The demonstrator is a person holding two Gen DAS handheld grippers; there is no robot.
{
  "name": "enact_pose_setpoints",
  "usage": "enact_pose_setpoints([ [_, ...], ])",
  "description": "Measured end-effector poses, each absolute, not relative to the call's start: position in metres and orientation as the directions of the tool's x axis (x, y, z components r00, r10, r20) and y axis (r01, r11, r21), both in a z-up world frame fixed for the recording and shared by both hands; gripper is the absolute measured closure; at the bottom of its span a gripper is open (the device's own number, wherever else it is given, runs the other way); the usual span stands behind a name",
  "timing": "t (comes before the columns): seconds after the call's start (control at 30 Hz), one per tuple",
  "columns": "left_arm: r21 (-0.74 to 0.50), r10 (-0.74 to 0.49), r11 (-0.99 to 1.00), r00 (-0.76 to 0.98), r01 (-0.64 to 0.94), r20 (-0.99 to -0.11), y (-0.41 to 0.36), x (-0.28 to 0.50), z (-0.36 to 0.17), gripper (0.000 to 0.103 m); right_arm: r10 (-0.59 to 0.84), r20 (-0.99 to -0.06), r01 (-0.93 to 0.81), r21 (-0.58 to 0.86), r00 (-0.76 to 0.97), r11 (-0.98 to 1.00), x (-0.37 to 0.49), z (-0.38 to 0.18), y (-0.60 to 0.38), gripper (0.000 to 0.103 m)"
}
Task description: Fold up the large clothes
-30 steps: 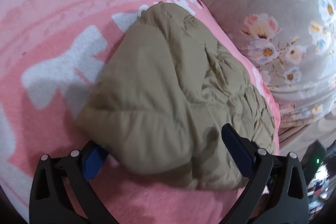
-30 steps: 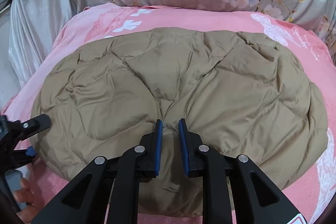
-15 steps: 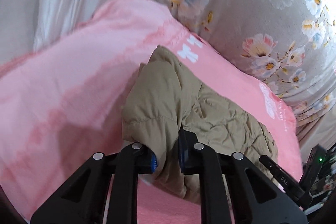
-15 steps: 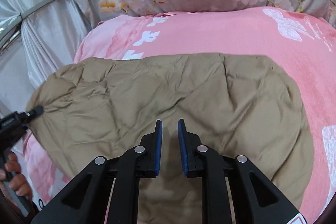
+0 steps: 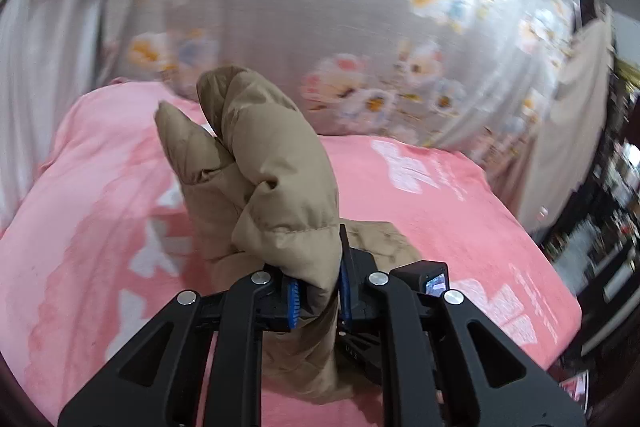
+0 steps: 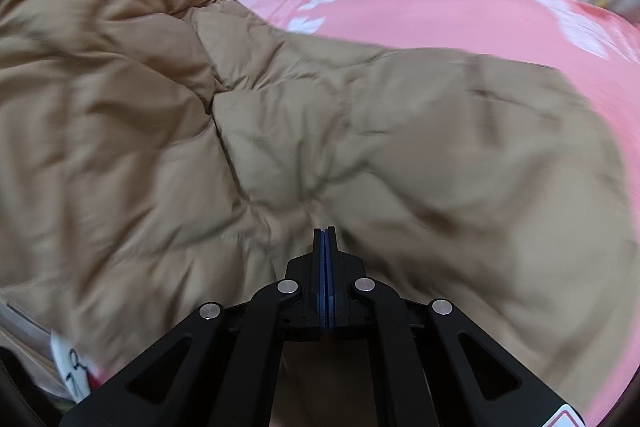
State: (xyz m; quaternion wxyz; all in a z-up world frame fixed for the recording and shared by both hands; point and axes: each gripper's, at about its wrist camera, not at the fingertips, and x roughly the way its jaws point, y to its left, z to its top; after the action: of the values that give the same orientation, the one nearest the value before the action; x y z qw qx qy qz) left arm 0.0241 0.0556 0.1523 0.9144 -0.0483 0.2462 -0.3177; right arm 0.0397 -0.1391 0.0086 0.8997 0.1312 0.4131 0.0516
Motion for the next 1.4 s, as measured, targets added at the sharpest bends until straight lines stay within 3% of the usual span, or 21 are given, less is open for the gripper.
enact_pose_setpoints([
  [0.17, -0.234, -0.660, 0.736, 0.595, 0.636, -0.458, -0.010, 0.018, 0.143, 0.089, 0.022, -0.764, 0.163, 0.166, 0.645, 0.973, -0.025, 0.030, -0.193, 0.100],
  [0.4, -0.264, -0.627, 0.737, 0.484, 0.622, -0.610, -0.082, 0.020, 0.090, 0.089, -0.121, -0.768, 0.307, 0.103, 0.629, 0.946, -0.093, 0.048, -0.244, 0.099],
  [0.77, -0.189, -0.509, 0.777, 0.423, 0.600, -0.750, -0.137, 0.008, 0.019, 0.089, -0.130, -0.743, 0.297, 0.095, 0.656, 0.950, -0.130, 0.067, -0.251, 0.099],
  [1.27, -0.059, -0.400, 0.799, 0.456, 0.599, -0.795, -0.166, -0.009, -0.010, 0.089, -0.088, -0.756, 0.304, 0.151, 0.649, 0.941, -0.134, 0.054, -0.256, 0.098],
  [1.33, -0.063, -0.406, 0.796, 0.454, 0.602, -0.793, -0.163, -0.016, 0.000, 0.084, -0.084, -0.756, 0.306, 0.159, 0.650, 0.939, -0.133, 0.054, -0.258, 0.096],
  [1.4, -0.118, -0.462, 0.778, 0.435, 0.617, -0.773, -0.155, -0.021, 0.018, 0.060, -0.094, -0.750, 0.316, 0.159, 0.654, 0.935, -0.132, 0.057, -0.261, 0.092],
])
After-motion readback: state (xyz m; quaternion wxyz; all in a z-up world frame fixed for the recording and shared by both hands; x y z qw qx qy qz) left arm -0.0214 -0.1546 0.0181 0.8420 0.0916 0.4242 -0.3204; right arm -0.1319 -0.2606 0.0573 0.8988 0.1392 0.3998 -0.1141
